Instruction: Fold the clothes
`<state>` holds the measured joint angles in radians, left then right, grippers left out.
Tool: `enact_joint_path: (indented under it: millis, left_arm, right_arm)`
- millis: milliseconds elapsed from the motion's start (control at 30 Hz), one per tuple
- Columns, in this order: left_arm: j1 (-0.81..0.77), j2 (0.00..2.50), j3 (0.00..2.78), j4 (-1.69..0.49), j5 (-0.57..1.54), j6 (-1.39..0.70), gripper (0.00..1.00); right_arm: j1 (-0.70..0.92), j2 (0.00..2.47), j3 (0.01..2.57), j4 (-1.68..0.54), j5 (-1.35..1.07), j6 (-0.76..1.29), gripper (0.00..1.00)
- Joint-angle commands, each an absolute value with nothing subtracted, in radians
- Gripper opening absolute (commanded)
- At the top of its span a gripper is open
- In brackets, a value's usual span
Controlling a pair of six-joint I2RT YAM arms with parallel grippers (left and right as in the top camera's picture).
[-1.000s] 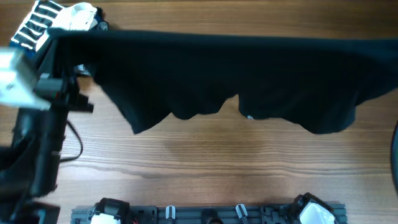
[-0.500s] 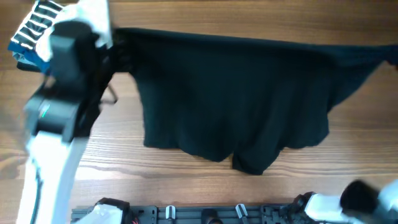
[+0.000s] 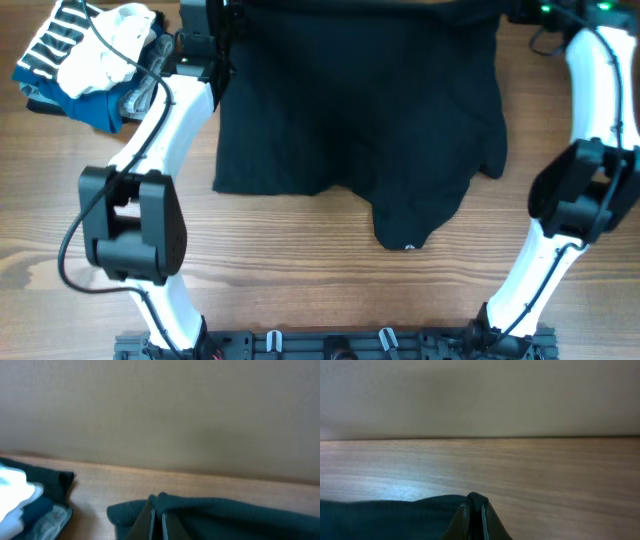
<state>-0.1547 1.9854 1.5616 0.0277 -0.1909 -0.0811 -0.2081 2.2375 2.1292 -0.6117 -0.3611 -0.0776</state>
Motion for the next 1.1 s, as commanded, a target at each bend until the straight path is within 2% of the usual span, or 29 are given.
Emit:
enact_joint_path:
  millis: [0, 167, 433, 667, 700, 733, 767, 800, 833, 867, 967, 1067]
  left_arm:
    - [-0.132, 2.014, 1.575, 0.073, -0.237, -0.083, 0.04]
    - [-0.092, 2.013, 1.575, -0.061, -0.237, -0.083, 0.04]
    - [-0.062, 2.013, 1.575, -0.41, -0.181, -0.083, 0.04]
    - [-0.064, 2.015, 1.575, -0.595, -0.146, -0.083, 0.04]
    - [-0.064, 2.015, 1.575, -0.605, -0.146, -0.083, 0.12]
    - [-0.064, 2.015, 1.575, -0.614, -0.146, -0.083, 0.24]
    - [-0.065, 2.015, 1.575, -0.619, -0.146, -0.083, 0.5]
    - [-0.065, 2.015, 1.575, -0.62, -0.146, -0.083, 0.68]
    - [-0.065, 2.015, 1.575, -0.619, -0.147, -0.083, 0.86]
    - [-0.065, 2.012, 1.575, -0.614, -0.146, -0.083, 0.91]
    - [-0.065, 1.951, 1.6, -0.627, -0.146, -0.076, 0.92]
    - [-0.065, 1.79, 1.631, -0.759, -0.089, -0.132, 0.94]
  right_arm:
    - [-0.177, 2.268, 2.144, -0.606, -0.285, -0.053, 0.04]
    - [-0.178, 2.266, 2.144, -0.804, -0.29, -0.054, 0.04]
    - [-0.178, 2.265, 2.139, -1.119, -0.273, -0.102, 0.04]
    - [-0.186, 2.268, 2.133, -1.217, -0.198, -0.104, 0.04]
    - [-0.187, 2.268, 2.133, -1.226, -0.192, -0.105, 0.08]
    - [-0.187, 2.268, 2.133, -1.238, -0.181, -0.105, 0.31]
    - [-0.187, 2.268, 2.133, -1.247, -0.174, -0.106, 0.54]
    - [-0.187, 2.268, 2.133, -1.259, -0.172, -0.109, 0.76]
    - [-0.189, 2.268, 2.133, -1.262, -0.172, -0.109, 0.84]
    - [-0.191, 2.263, 2.134, -1.265, -0.177, -0.105, 0.85]
    - [-0.19, 2.227, 2.149, -1.28, -0.212, -0.101, 0.86]
    - [-0.189, 2.107, 2.149, -1.344, -0.317, -0.097, 0.87]
